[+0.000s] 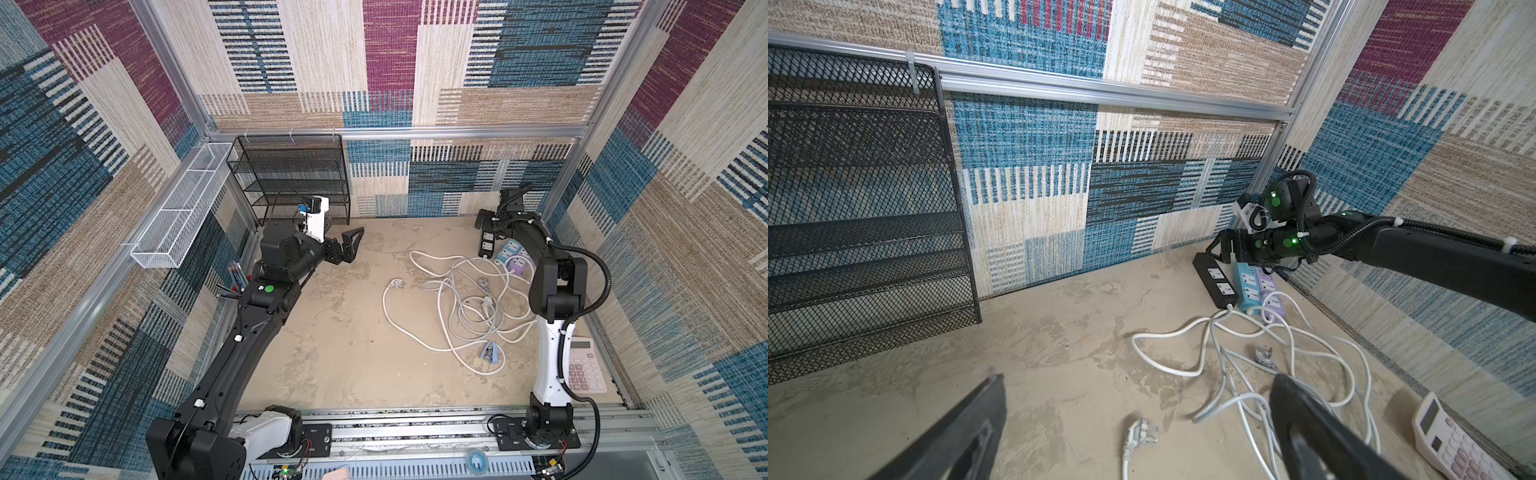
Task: Unwrap the cord wrapped around the power strip
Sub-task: Place the power strip at the center of the board, then reset both arms
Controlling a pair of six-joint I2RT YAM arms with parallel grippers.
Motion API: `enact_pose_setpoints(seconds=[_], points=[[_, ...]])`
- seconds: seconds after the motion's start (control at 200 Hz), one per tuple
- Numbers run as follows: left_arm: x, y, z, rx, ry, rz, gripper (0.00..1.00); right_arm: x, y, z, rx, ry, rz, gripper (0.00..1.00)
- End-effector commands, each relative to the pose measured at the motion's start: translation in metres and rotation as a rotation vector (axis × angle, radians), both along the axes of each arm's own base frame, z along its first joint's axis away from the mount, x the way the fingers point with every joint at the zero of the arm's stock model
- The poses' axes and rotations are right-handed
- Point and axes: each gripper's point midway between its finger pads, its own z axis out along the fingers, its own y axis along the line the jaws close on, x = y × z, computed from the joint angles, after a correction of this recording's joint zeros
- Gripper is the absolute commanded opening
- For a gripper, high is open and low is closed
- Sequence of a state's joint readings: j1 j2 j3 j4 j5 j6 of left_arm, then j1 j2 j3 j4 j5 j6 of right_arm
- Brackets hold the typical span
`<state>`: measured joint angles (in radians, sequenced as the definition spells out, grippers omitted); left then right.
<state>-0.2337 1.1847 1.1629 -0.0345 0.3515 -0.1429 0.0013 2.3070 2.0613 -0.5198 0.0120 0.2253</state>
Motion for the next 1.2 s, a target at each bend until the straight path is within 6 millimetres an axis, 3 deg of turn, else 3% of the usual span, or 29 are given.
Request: enact_pose_setpoints(seconds=[0.0,0.14,0.27,0.426,0.561,0.711,0.811,0.927,1.017,1.122,1.192], points=[[-0.001,-0.002,0.009,0.001,-0.039,-0.016,0.99,0.003,0.018,0.035,-0.054,-0.084,0.061,0.98],[0.001,0.0,0.008,0.009,-0.041,-0.002,1.0,-0.008,0.05,0.061,-0.102,-0.134,0.132,0.98],[0.003,0.003,0.005,0.021,-0.039,0.016,1.0,-0.031,0.09,0.083,-0.113,-0.197,0.238,0.98],[0.01,0.01,-0.006,0.058,-0.029,0.065,1.0,-0.076,0.146,0.108,-0.106,-0.304,0.402,0.98],[0.018,0.017,-0.019,0.096,-0.014,0.115,0.99,-0.123,0.177,0.111,-0.052,-0.353,0.512,0.98],[0.028,0.037,-0.036,0.139,-0.008,0.247,0.99,-0.172,0.188,0.115,-0.041,-0.428,0.575,0.98],[0.033,0.046,-0.049,0.162,0.016,0.322,1.0,-0.2,0.184,0.11,-0.013,-0.468,0.587,0.98],[0.033,0.069,-0.097,0.16,0.111,0.461,0.99,-0.228,0.184,0.095,0.033,-0.484,0.619,0.98],[0.022,0.094,-0.13,0.181,0.123,0.584,0.99,-0.244,0.181,0.083,0.031,-0.472,0.634,0.98],[-0.003,0.121,-0.149,0.239,0.111,0.7,0.99,-0.258,0.174,0.076,0.009,-0.474,0.632,0.98],[-0.025,0.149,-0.158,0.274,0.096,0.838,0.99,-0.265,0.172,0.078,0.022,-0.494,0.632,0.98]])
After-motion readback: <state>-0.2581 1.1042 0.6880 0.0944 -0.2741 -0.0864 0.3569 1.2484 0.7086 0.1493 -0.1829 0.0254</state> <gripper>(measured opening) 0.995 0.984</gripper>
